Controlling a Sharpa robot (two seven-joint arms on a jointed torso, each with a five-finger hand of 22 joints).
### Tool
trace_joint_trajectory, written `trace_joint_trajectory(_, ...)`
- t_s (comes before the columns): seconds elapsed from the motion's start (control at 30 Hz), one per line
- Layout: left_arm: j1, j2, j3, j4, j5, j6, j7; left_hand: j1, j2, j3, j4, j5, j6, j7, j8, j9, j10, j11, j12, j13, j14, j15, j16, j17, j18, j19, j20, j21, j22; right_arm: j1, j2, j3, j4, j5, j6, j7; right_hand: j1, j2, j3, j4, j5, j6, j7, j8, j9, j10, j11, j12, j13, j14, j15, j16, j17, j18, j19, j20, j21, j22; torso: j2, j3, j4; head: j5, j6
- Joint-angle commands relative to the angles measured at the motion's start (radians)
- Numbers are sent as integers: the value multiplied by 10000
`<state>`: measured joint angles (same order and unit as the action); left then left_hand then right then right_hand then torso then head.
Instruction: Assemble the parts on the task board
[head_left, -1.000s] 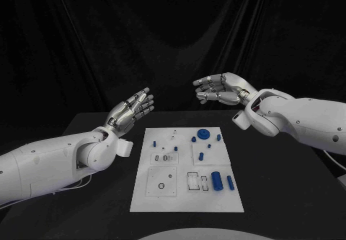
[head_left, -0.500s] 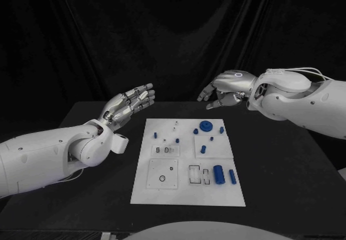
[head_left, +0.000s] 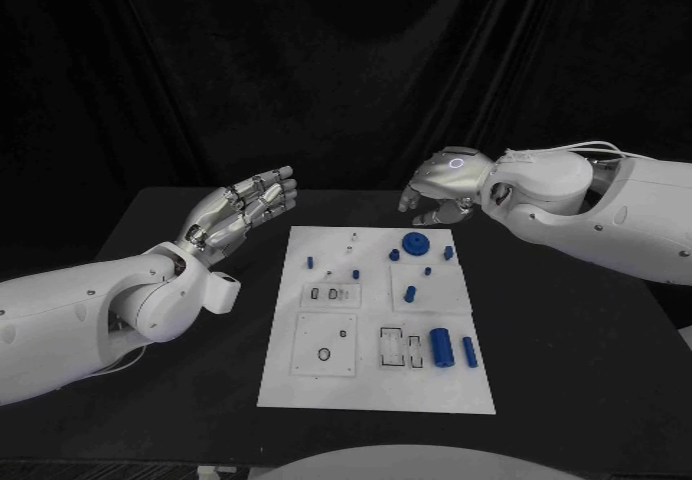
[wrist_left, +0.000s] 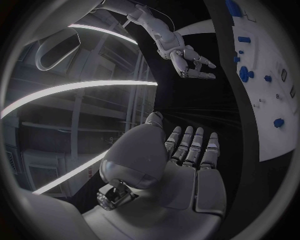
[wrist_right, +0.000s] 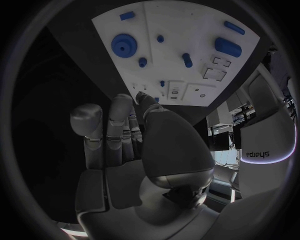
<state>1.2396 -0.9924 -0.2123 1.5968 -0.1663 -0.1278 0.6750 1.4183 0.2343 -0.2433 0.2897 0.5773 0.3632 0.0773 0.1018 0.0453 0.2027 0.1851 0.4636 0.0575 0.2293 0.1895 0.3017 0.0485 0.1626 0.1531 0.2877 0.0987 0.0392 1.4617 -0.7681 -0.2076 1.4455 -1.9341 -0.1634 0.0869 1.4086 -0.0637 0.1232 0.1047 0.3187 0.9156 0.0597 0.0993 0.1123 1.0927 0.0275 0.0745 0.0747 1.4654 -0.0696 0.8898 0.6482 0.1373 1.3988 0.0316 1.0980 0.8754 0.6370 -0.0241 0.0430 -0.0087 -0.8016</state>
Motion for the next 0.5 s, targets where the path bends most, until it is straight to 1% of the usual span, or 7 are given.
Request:
trace_joint_trajectory(0.03, 29, 6, 9, -6, -146, 275, 982, 103, -1, 77, -1, 73, 95, 27, 37, 20, -62, -20, -61, -11, -30, 47, 56, 5, 49, 59, 1, 66, 1, -130, -20, 4, -18, -551, -180, -446, -182, -326, 578, 98, 61, -33, 64, -77, 175, -97, -14, 63, 87, 152, -53, 713, 737, -253, -118, 19, 558, 718, 274, -50, 119, -140, 81)
trace_joint_trajectory(0.07, 30, 0, 9, -7, -146, 289, 980, 103, -1, 77, -1, 73, 95, 27, 37, 20, -62, -20, -61, -11, -30, 47, 56, 5, 49, 59, 1, 66, 1, -156, -19, 4, -34, -555, -206, -436, -249, -390, 725, 124, 141, 26, 93, -54, 241, -151, 0, 88, 111, 151, -63, 849, 858, -257, -154, 19, 651, 834, 307, -52, 130, -156, 87)
trace_joint_trajectory(0.2, 31, -51, 9, 21, -146, 342, 966, 153, -5, 104, -3, 131, 118, 48, 37, 21, -82, -28, -75, -12, -40, 53, 55, 4, 43, 55, 1, 64, -2, -249, -5, 4, -101, -565, -262, -404, -318, -463, 845, 142, 120, 102, 77, -15, 325, -136, 14, 158, 158, 143, -41, 981, 987, -260, -185, 16, 744, 955, 427, -60, 160, -197, 108)
trace_joint_trajectory(0.27, 32, -79, 8, 41, -146, 365, 959, 172, -3, 115, -5, 152, 130, 56, 38, 22, -85, -31, -70, -12, -41, 55, 59, 4, 40, 54, 1, 64, -3, -297, 1, 4, -128, -568, -268, -377, -386, -539, 933, 152, 98, -19, 104, -79, 364, -211, 30, 190, 194, 119, -33, 1039, 1026, -261, -226, 25, 802, 1030, 483, -64, 173, -215, 122)
trace_joint_trajectory(0.37, 32, -98, 8, 51, -146, 396, 946, 189, -3, 126, -6, 174, 145, 66, 40, 24, -92, -36, -76, -12, -42, 56, 62, 4, 38, 52, 1, 64, -4, -379, 11, 4, -165, -570, -273, -322, -455, -616, 1071, 140, 124, -222, 109, -180, 418, -324, 46, 263, 262, 91, -22, 1253, 1269, -275, -278, 45, 917, 1197, 637, -71, 192, -251, 246)
trace_joint_trajectory(0.43, 32, -99, 8, 44, -146, 409, 940, 207, -5, 136, -7, 194, 148, 71, 39, 23, -93, -37, -71, -12, -42, 57, 67, 5, 37, 54, 1, 65, -5, -436, 34, 4, -200, -571, -294, -283, -514, -659, 1146, 135, 116, -395, 100, -259, 438, -376, 60, 336, 319, 66, -11, 1360, 1372, -280, -310, 52, 990, 1302, 697, -68, 196, -264, 291)
trace_joint_trajectory(0.5, 32, -96, 8, 35, -146, 419, 938, 240, -10, 154, -11, 233, 161, 76, 38, 24, -99, -38, -70, -11, -48, 60, 67, 4, 34, 53, 1, 65, -6, -483, 68, 4, -245, -571, -320, -244, -545, -668, 1182, 134, 117, -438, 92, -272, 455, -382, 73, 383, 352, 72, -3, 1486, 1523, -295, -303, 60, 1065, 1411, 763, -72, 194, -265, 355)
